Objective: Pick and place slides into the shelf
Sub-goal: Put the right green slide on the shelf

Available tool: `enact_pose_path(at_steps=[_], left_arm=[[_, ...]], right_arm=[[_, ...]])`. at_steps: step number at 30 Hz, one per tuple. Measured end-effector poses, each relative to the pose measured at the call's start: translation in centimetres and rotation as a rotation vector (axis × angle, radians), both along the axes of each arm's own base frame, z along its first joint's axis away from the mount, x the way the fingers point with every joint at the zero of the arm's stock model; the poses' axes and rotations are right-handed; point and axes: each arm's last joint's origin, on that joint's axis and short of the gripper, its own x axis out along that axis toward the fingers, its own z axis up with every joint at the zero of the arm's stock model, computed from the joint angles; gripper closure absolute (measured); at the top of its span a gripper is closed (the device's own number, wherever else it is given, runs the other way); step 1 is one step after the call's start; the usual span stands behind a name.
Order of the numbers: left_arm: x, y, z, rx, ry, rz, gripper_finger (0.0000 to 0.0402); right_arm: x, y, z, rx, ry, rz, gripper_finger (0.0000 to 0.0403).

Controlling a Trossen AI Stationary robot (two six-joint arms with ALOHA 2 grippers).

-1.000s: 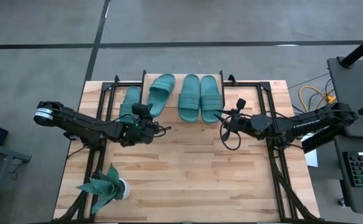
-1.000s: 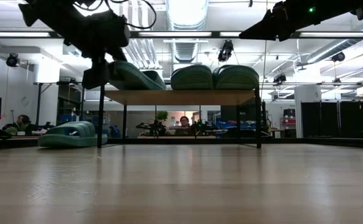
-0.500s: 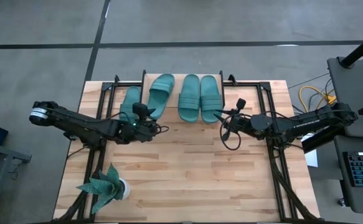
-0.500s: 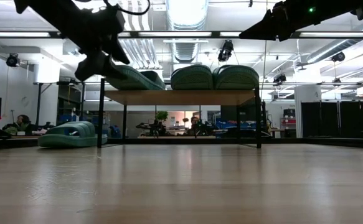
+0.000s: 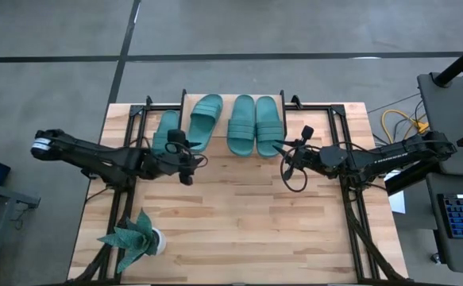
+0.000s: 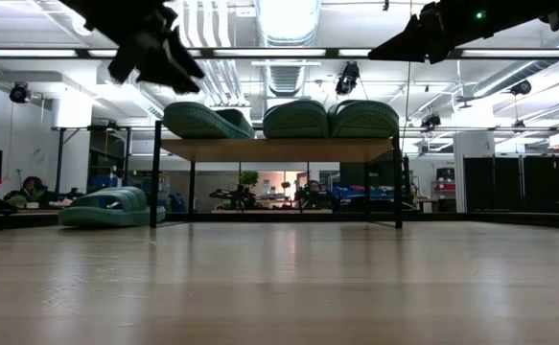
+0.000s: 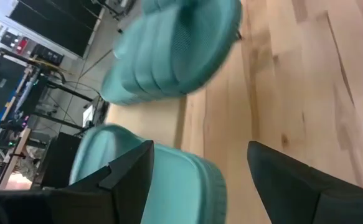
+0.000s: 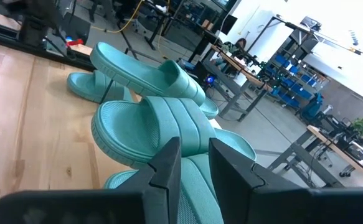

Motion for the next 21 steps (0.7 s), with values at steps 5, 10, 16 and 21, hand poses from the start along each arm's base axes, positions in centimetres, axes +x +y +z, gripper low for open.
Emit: enact_pose_path(at_steps=[5, 10, 16, 21], left_arm=[[0.0, 0.0, 1.7, -0.007, -0.054, -0.003, 0.0159], [0.5, 0.3, 3.2, 0.148, -0.097, 0.082, 0.0159], [1.4, 0.6, 4.5, 0.28, -0.231, 0.391, 0.0159], [2.3, 0.9, 4.6, 0.367, -0.116, 0.284, 0.0159]], right_arm=[[0.0, 0.0, 0.0, -0.002, 0.001, 0.001, 0.0325], [0.0, 0.0, 0.0, -0.002, 0.001, 0.001, 0.0331], [0.0, 0.0, 0.0, -0.014, 0.008, 0.002, 0.0334], [0.0, 0.0, 0.0, -0.018, 0.011, 0.003, 0.0328]])
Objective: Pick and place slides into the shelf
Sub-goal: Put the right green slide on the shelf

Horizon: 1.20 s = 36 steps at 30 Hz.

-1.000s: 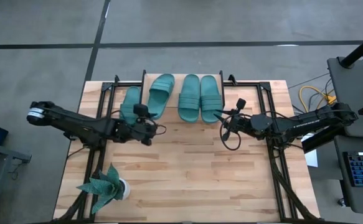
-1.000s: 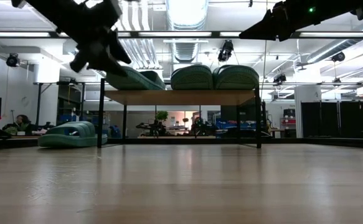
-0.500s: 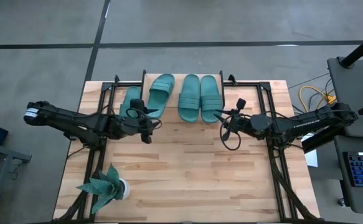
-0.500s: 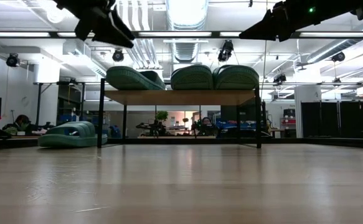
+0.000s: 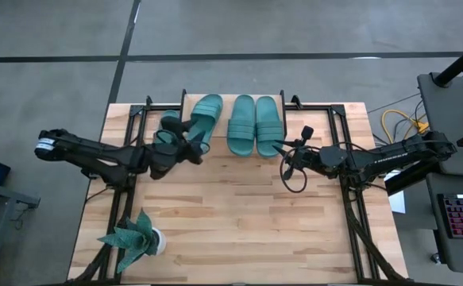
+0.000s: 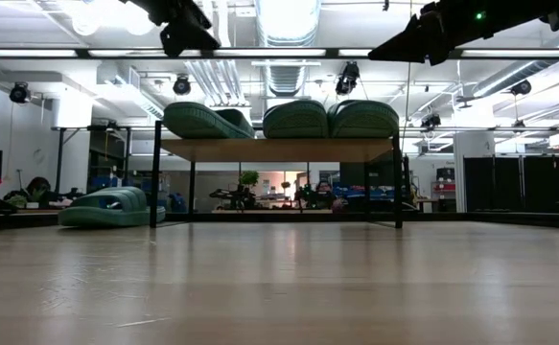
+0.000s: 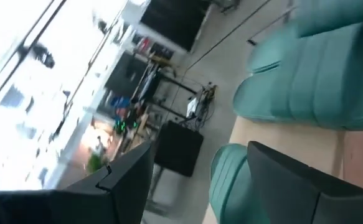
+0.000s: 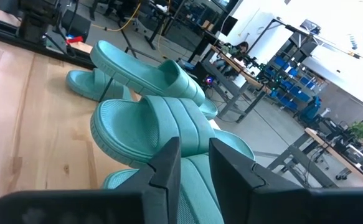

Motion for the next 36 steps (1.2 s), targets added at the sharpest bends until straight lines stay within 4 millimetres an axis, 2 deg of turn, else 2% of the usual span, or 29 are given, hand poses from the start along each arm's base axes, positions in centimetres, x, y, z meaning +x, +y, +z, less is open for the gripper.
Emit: enact_pose_path(at_steps=[5, 7, 12, 18, 22, 28, 36], left_arm=[[0.1, 0.5, -0.9, 0.018, 0.274, -0.125, 0.0159], [0.2, 1.0, -1.3, -0.009, 0.325, -0.162, 0.0159], [0.3, 2.9, -1.5, -0.036, 0.336, -0.12, 0.0159], [0.2, 5.2, -1.9, -0.114, 0.343, -0.17, 0.0159], [0.4, 6.8, -2.0, -0.128, 0.351, -0.118, 0.0159], [1.5, 9.2, -2.4, -0.166, 0.398, -0.075, 0.0159], [3.2, 11.1, -3.7, -0.177, 0.493, -0.004, 0.0159]], right_arm=[[0.0, 0.0, 0.0, 0.0, 0.0, 0.0, 0.0326], [0.0, 0.0, 0.0, 0.0, 0.0, 0.0, 0.0328], [0.0, 0.0, 0.0, -0.005, 0.003, 0.001, 0.0335], [0.0, 0.0, 0.0, -0.007, 0.005, 0.001, 0.033], [0.0, 0.0, 0.0, -0.017, 0.01, 0.003, 0.0326], [0.0, 0.0, 0.0, -0.02, 0.012, 0.003, 0.0332], [0.0, 0.0, -0.1, -0.024, 0.016, 0.003, 0.0329]])
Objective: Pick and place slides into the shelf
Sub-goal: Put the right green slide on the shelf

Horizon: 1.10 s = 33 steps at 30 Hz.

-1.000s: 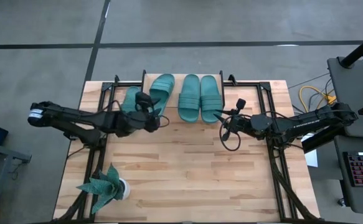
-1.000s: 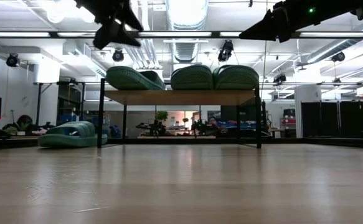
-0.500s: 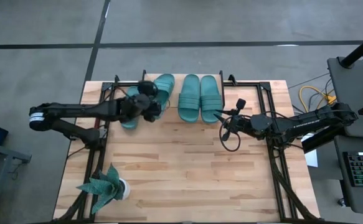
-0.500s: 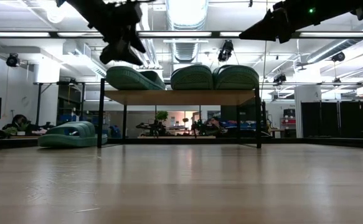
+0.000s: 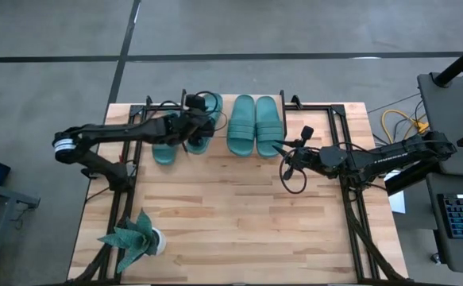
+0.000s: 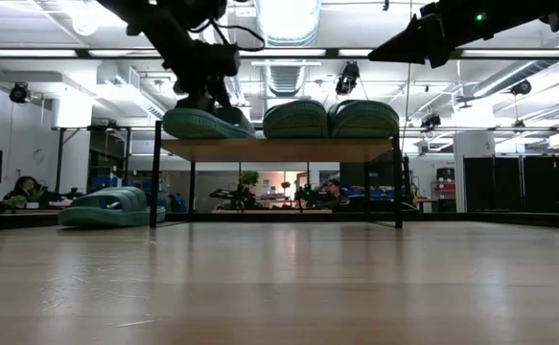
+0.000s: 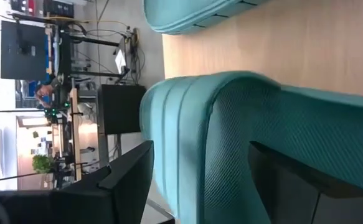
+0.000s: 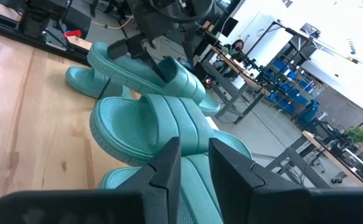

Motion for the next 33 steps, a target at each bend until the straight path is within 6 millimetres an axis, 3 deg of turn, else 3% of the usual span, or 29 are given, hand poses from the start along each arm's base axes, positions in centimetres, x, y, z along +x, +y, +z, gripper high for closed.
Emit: enact_pose_path(at_steps=[11, 27, 33], left_arm=[[1.4, 0.6, 0.4, 0.013, 0.018, 0.006, 0.0172], [1.0, 0.8, 0.7, 0.044, 0.04, 0.054, 0.0388], [0.9, 0.9, 0.8, 0.085, 0.047, 0.111, 0.0396]], right_arm=[[0.0, 0.0, 0.0, 0.0, 0.001, 0.0, 0.0334], [0.0, 0.0, 0.0, 0.0, 0.001, 0.0, 0.0331], [0.0, 0.0, 0.0, 0.0, 0.0, 0.0, 0.0333]])
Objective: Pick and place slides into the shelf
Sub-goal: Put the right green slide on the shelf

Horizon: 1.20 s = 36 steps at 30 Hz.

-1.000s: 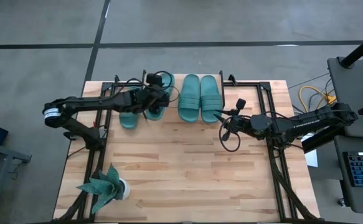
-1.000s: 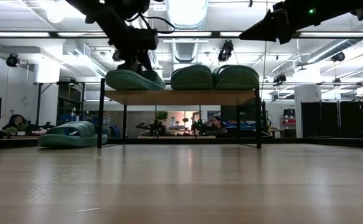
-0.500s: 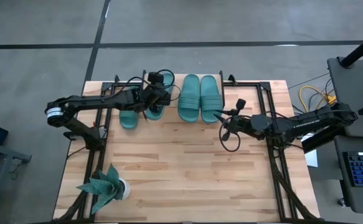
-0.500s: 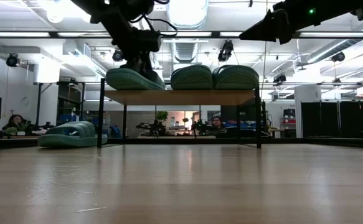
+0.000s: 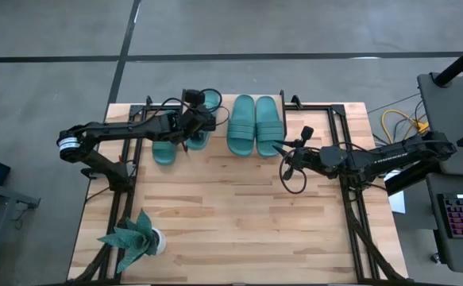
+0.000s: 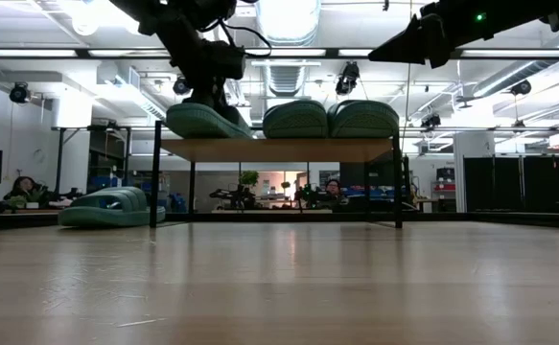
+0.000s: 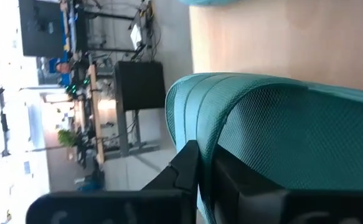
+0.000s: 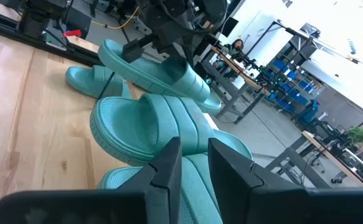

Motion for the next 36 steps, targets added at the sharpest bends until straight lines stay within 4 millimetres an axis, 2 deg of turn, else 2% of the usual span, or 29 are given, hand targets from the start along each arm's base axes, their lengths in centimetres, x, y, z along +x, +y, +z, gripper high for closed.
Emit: enact_pose_path(at_steps=[8, 19, 25, 36], left_arm=[[-0.3, 0.5, 0.2, 0.051, 0.011, 0.082, 0.04], [-0.7, 2.4, 0.8, 0.084, -0.043, 0.138, 0.0401], [-1.0, 3.2, 0.2, 0.077, -0.024, 0.166, 0.0401], [0.1, 4.9, -1.3, 0.09, 0.032, 0.177, 0.0401]], right_arm=[[0.0, 0.0, 0.0, 0.0, 0.0, 0.0, 0.0326], [0.0, 0.0, 0.0, -0.005, 0.003, 0.001, 0.0332], [0.0, 0.0, 0.0, -0.007, 0.004, 0.001, 0.0324], [0.0, 0.0, 0.0, -0.007, 0.005, 0.001, 0.0334]])
